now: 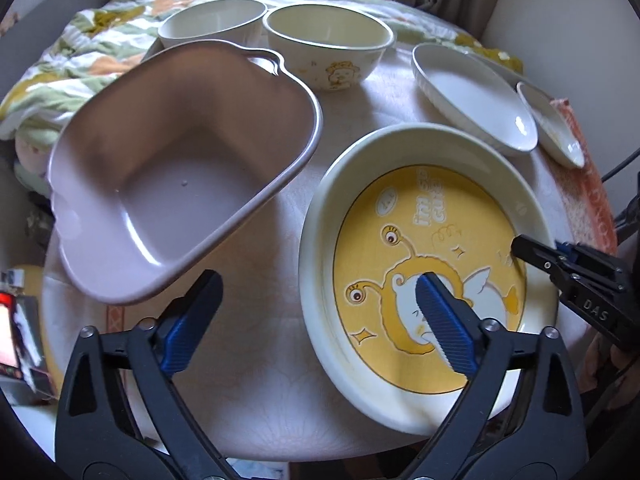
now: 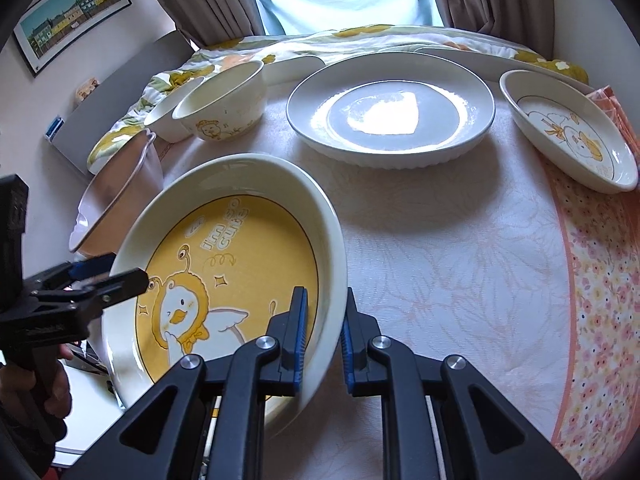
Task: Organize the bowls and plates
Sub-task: 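Carry the yellow plate beside the pink dish, lower it, open both grippers, then move both grippers to the plain white plate and grasp its rim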
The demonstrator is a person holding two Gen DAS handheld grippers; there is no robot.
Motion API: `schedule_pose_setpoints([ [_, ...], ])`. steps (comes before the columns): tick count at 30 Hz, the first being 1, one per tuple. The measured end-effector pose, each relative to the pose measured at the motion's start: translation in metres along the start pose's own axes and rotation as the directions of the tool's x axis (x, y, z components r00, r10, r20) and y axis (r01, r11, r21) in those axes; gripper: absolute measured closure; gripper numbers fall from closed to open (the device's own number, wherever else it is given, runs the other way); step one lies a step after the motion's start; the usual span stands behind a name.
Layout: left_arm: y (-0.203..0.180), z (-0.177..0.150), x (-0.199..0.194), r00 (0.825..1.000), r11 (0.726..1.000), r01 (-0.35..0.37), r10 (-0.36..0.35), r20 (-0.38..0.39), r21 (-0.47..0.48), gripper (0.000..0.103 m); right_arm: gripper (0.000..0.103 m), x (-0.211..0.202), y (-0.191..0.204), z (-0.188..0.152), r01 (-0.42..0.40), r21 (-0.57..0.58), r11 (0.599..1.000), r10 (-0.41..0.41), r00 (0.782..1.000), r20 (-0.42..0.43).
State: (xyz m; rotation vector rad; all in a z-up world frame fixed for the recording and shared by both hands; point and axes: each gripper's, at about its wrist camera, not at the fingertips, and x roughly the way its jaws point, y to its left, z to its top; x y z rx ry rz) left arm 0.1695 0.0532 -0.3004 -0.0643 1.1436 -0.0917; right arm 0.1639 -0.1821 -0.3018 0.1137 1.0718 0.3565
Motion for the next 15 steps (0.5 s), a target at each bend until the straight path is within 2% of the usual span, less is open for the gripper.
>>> schedule_pose_setpoints([
  [1, -0.001, -0.001, 0.001, 1.000, 1.000, -0.010, 0.010, -0.012, 0.002, 0.005, 0.075, -0.001, 0.001, 0.000, 0.004, 0.002, 1.000, -0.004, 1.000, 0.007],
  [2, -0.001, -0.001, 0.000, 1.000, 1.000, -0.011, 0.011, -0.021, 0.001, 0.005, 0.053, -0.002, 0.002, 0.000, 0.002, 0.004, 1.000, -0.002, 1.000, 0.018],
  [3, -0.001, -0.001, -0.001, 1.000, 1.000, -0.007, 0.007, -0.027, -0.002, 0.005, 0.024, -0.004, 0.002, 0.000, 0.000, 0.007, 1.000, 0.000, 1.000, 0.029],
  [5, -0.003, -0.002, -0.007, 1.000, 1.000, 0.000, 0.000, -0.027, -0.005, 0.005, 0.001, -0.010, 0.003, -0.001, 0.005, 0.008, 1.000, -0.005, 0.999, 0.046],
  [11, -0.004, -0.004, -0.032, 0.997, 0.998, 0.061, -0.062, -0.039, -0.016, 0.005, 0.001, -0.041, 0.009, 0.003, 0.062, -0.013, 0.998, -0.061, 0.994, 0.086],
  [15, -0.006, 0.007, -0.075, 0.991, 0.992, 0.127, -0.125, 0.056, -0.021, 0.005, 0.001, -0.084, 0.011, 0.016, 0.090, -0.005, 0.996, -0.087, 0.982, 0.168],
])
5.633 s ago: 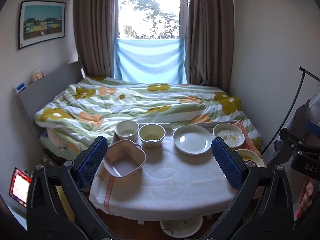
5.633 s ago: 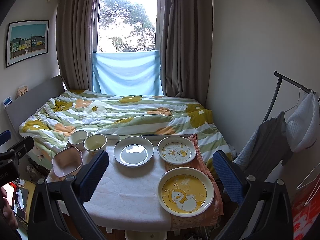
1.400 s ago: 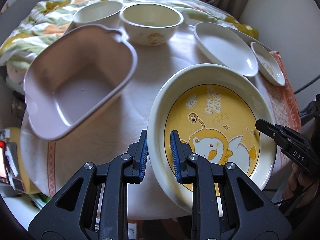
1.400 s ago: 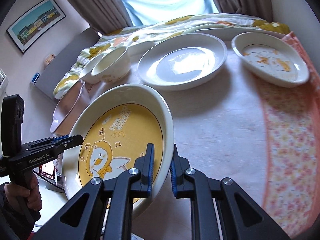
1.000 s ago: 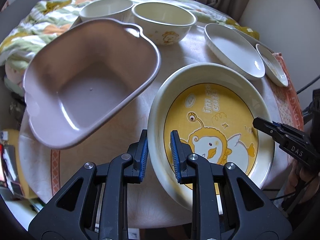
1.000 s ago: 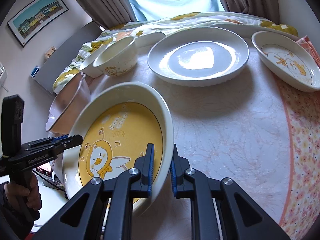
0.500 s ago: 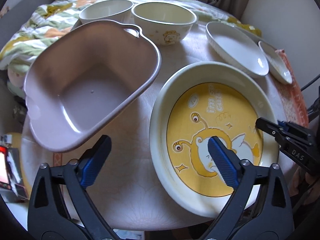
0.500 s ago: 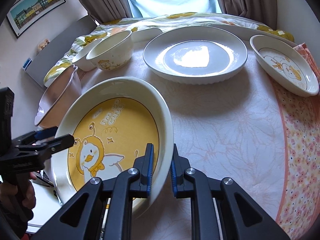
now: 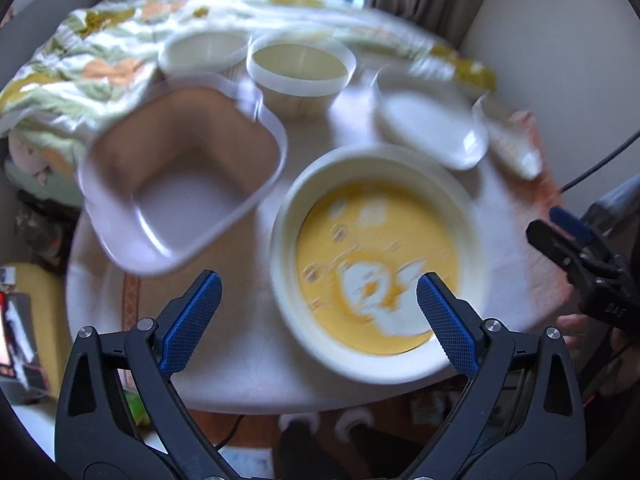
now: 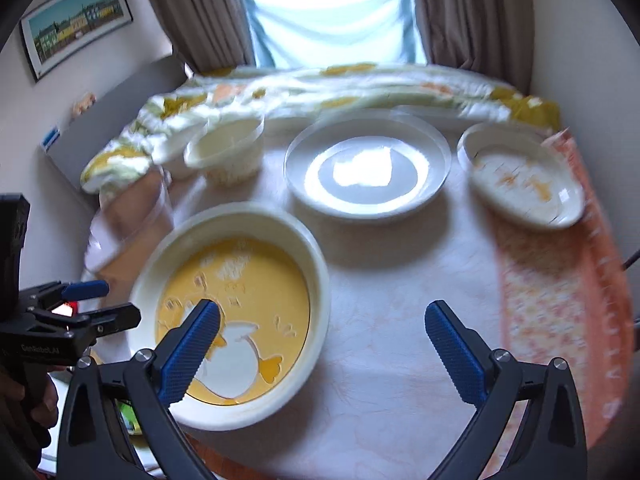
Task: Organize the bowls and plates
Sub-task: 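Move both grippers to the plain white plate and grasp its rim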
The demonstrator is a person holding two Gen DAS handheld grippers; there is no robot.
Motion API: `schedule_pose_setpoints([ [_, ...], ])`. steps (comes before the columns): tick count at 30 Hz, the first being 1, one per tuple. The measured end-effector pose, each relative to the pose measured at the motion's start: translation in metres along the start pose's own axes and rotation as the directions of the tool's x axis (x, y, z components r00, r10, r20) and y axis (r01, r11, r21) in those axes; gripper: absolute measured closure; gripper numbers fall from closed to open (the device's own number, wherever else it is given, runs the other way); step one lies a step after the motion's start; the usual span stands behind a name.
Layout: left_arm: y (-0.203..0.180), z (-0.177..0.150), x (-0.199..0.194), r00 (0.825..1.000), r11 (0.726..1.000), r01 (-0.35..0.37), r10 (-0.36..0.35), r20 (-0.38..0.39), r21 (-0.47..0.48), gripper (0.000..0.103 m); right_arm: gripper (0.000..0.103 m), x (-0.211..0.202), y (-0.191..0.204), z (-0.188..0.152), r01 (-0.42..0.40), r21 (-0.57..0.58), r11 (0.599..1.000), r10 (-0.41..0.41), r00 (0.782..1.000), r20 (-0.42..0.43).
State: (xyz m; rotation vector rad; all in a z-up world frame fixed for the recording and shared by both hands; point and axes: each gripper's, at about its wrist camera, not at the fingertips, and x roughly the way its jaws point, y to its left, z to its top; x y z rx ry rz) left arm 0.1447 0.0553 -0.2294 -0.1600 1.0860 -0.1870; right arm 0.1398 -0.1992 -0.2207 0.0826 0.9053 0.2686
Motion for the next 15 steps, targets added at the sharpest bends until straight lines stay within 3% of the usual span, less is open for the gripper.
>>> schedule_pose_setpoints([
  [3, -0.012, 0.018, -0.031, 0.995, 1.000, 0.010, -0.010, 0.104, 0.007, 0.004, 0.001, -0.033, 0.000, 0.023, 0.034, -0.046, 0.998, -0.029, 0.995, 0.093],
  [5, -0.025, 0.032, -0.039, 0.992, 0.998, -0.055, 0.051, 0.118, 0.026, 0.004, 0.001, -0.050, -0.004, 0.044, 0.049, -0.075, 0.996, -0.040, 0.992, 0.121],
  [10, -0.057, 0.055, -0.040, 0.989, 0.991, -0.117, 0.111, 0.093, 0.068, 0.004, 0.001, -0.062, -0.018, 0.086, 0.078, -0.140, 0.987, -0.071, 0.996, 0.056],
  [15, -0.086, 0.069, -0.031, 0.988, 0.995, -0.098, 0.097, 0.121, 0.000, 0.001, 0.001, -0.052, -0.043, 0.108, 0.074, -0.225, 0.972, -0.062, 0.996, 0.061],
])
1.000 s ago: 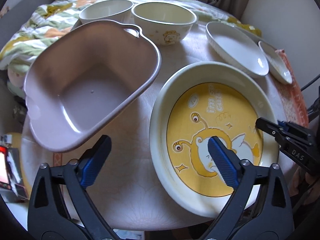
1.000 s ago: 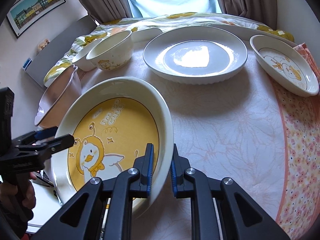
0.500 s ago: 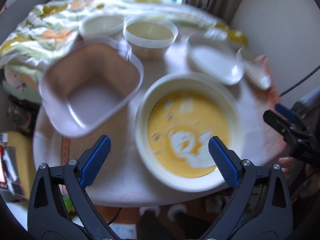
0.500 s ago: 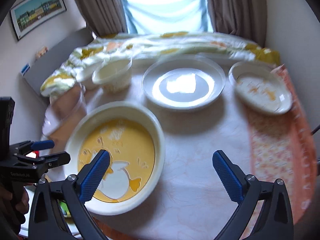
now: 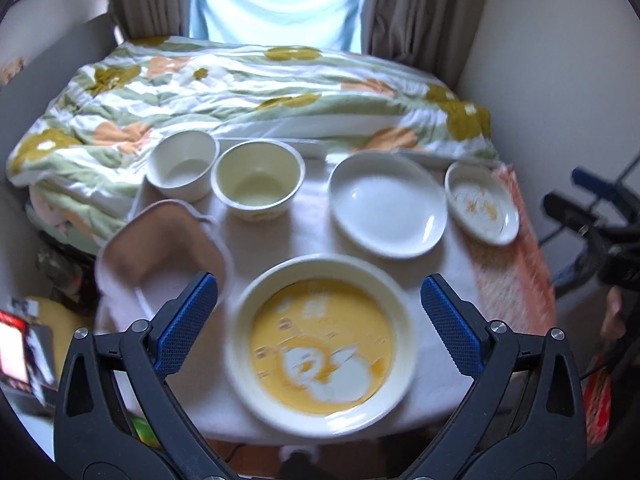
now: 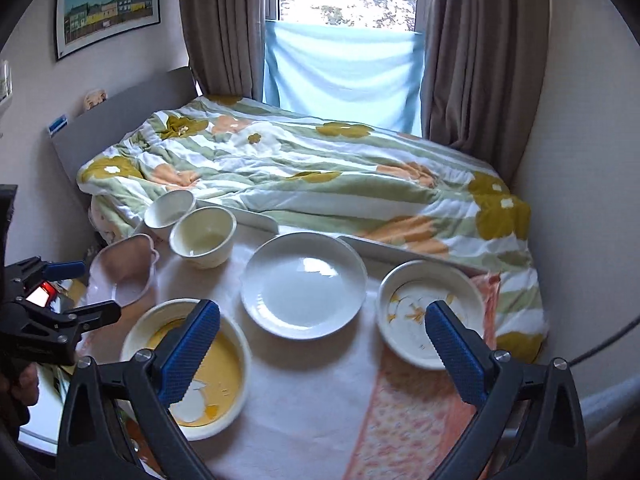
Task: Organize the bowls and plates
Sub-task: 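Move both grippers to the plain white plate and grasp its rim, then lift the white plate and lower it onto the yellow plate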
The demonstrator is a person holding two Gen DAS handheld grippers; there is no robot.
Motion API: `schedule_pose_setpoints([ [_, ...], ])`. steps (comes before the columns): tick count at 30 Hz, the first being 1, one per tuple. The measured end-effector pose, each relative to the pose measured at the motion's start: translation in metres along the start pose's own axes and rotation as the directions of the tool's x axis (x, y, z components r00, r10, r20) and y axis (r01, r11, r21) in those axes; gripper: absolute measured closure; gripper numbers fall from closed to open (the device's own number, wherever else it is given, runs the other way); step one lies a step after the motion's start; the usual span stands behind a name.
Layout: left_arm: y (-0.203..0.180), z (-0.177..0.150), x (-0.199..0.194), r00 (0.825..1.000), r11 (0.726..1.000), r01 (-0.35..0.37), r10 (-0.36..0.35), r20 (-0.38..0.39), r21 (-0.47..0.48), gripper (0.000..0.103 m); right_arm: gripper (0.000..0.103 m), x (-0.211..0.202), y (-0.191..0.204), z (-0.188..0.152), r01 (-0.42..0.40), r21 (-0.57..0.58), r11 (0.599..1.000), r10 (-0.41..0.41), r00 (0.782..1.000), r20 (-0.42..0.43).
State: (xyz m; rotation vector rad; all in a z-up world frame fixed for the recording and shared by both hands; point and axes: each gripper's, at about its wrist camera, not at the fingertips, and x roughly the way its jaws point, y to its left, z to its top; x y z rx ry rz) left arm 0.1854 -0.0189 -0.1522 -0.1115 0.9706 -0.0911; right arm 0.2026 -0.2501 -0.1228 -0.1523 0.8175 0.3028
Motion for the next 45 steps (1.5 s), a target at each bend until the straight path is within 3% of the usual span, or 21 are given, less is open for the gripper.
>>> schedule_pose_setpoints([
  [5, -0.020, 0.011, 0.035, 0.999, 0.985, -0.043, 0.042, -0.005, -0.167, 0.001, 0.001, 0.048, -0.035, 0.011, -0.106, -0.059, 0.993, 0.100, 0.991, -0.088],
  [10, -0.027, 0.022, 0.091, 0.995, 0.954, -0.093, 0.079, -0.058, -0.284, 0.001, 0.002, 0.123, -0.064, 0.029, -0.236, -0.090, 0.968, 0.216, 0.958, -0.187],
  [13, -0.026, 0.026, 0.135, 0.989, 0.939, -0.113, 0.075, -0.128, -0.324, 0.008, 0.018, 0.172, -0.068, 0.032, -0.290, -0.125, 0.949, 0.249, 0.931, -0.267],
  [15, -0.024, 0.027, 0.158, 0.984, 0.933, -0.125, 0.071, -0.166, -0.339, 0.030, 0.035, 0.198, -0.068, 0.029, -0.315, -0.144, 0.938, 0.259, 0.914, -0.314],
  [17, -0.024, 0.029, 0.180, 0.977, 0.930, -0.136, 0.069, -0.203, -0.341, 0.039, 0.043, 0.221, -0.067, 0.025, -0.349, -0.156, 0.924, 0.278, 0.893, -0.353],
  [19, -0.027, 0.030, 0.198, 0.970, 0.930, -0.154, 0.079, -0.228, -0.335, 0.040, 0.051, 0.238, -0.068, 0.021, -0.377, -0.166, 0.911, 0.296, 0.879, -0.372],
  [21, -0.029, 0.030, 0.209, 0.967, 0.931, -0.157, 0.077, -0.244, -0.328, 0.040, 0.065, 0.248, -0.067, 0.019, -0.400, -0.178, 0.899, 0.310, 0.868, -0.387],
  [22, -0.031, 0.031, 0.215, 0.964, 0.932, -0.162, 0.080, -0.252, -0.324, 0.042, 0.068, 0.252, -0.066, 0.018, -0.408, -0.184, 0.894, 0.314, 0.865, -0.392],
  [24, -0.033, 0.030, 0.222, 0.960, 0.933, -0.168, 0.081, -0.267, -0.319, 0.058, 0.068, 0.259, -0.066, 0.016, -0.420, -0.190, 0.887, 0.322, 0.859, -0.397],
  [31, -0.037, 0.031, 0.227, 0.957, 0.933, -0.183, 0.097, -0.273, -0.310, 0.068, 0.081, 0.271, -0.065, 0.013, -0.461, -0.198, 0.865, 0.349, 0.837, -0.421],
  [35, -0.032, 0.032, 0.226, 0.957, 0.929, -0.182, 0.092, -0.274, -0.322, 0.076, 0.082, 0.271, -0.065, 0.013, -0.467, -0.201, 0.861, 0.356, 0.836, -0.419],
  [45, -0.045, 0.038, 0.217, 0.951, 0.940, -0.223, 0.151, -0.270, -0.259, 0.077, 0.083, 0.268, -0.066, 0.018, -0.459, -0.190, 0.868, 0.351, 0.837, -0.420],
])
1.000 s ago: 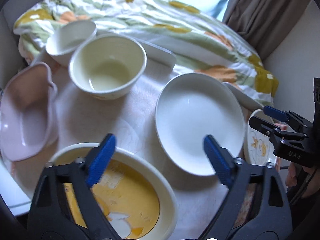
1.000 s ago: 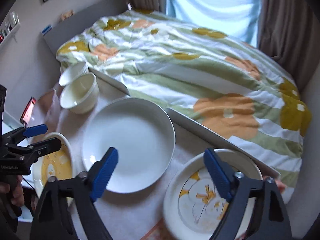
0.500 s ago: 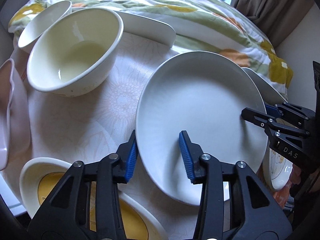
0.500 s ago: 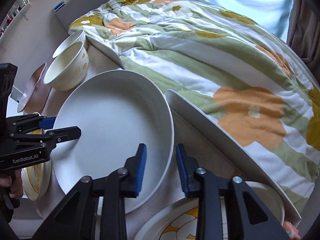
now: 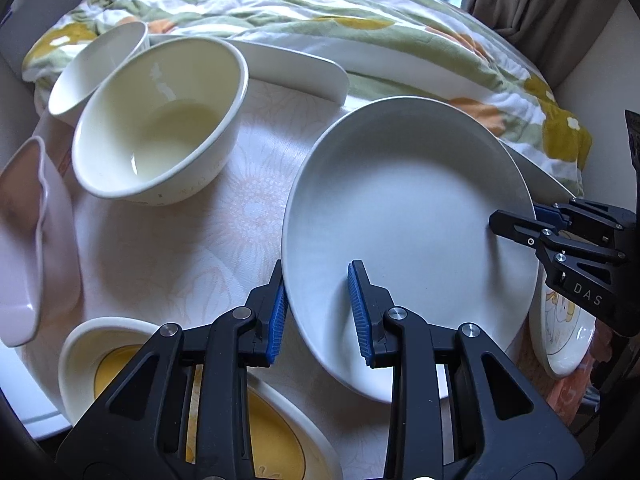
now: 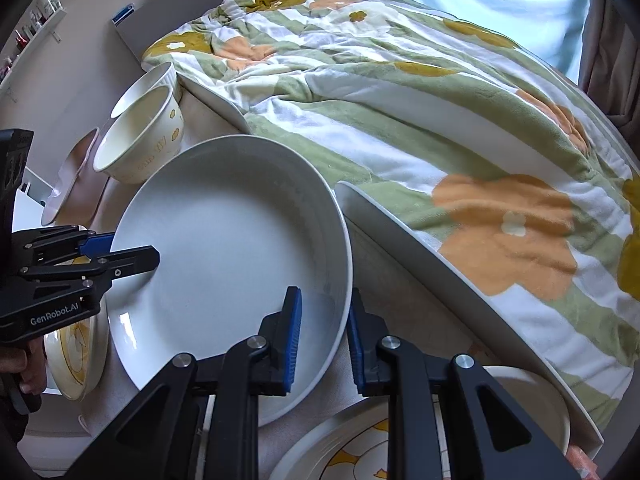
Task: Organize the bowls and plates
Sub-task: 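Lift the white plate and lower it onto the yellow plate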
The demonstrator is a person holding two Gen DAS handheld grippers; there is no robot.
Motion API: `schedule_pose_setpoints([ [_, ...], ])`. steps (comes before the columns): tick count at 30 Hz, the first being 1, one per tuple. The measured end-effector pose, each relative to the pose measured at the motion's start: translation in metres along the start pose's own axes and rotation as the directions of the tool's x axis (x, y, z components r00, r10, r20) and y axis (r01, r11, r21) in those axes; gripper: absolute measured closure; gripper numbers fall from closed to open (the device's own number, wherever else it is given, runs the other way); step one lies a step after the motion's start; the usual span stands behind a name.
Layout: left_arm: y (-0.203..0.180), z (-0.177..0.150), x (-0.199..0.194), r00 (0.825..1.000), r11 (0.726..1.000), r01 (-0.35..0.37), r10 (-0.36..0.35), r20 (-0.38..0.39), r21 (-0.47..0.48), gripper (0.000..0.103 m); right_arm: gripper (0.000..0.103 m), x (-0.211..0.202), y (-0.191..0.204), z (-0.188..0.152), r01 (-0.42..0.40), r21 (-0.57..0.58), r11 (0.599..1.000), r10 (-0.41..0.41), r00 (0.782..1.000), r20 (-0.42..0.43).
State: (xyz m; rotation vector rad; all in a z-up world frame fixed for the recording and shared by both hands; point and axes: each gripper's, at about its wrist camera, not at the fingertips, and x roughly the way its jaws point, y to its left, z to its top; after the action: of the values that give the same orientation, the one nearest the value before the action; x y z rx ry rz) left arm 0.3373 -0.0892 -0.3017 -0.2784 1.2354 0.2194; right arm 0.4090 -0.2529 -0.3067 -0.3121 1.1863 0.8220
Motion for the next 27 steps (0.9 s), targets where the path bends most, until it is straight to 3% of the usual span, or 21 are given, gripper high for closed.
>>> schedule_pose_setpoints([
  [18, 0.001, 0.003, -0.056, 0.998, 1.000, 0.023, -0.024, 0.060, 0.006, 0.077, 0.083, -0.044, 0.014, 0.009, 0.031, 0.029, 0.999, -0.032, 0.998, 0.045],
  [27, 0.039, -0.017, -0.111, 0.995, 0.998, 0.052, -0.054, 0.080, 0.025, 0.077, 0.083, -0.090, 0.070, 0.002, 0.014, 0.074, 0.997, -0.020, 0.997, 0.071],
])
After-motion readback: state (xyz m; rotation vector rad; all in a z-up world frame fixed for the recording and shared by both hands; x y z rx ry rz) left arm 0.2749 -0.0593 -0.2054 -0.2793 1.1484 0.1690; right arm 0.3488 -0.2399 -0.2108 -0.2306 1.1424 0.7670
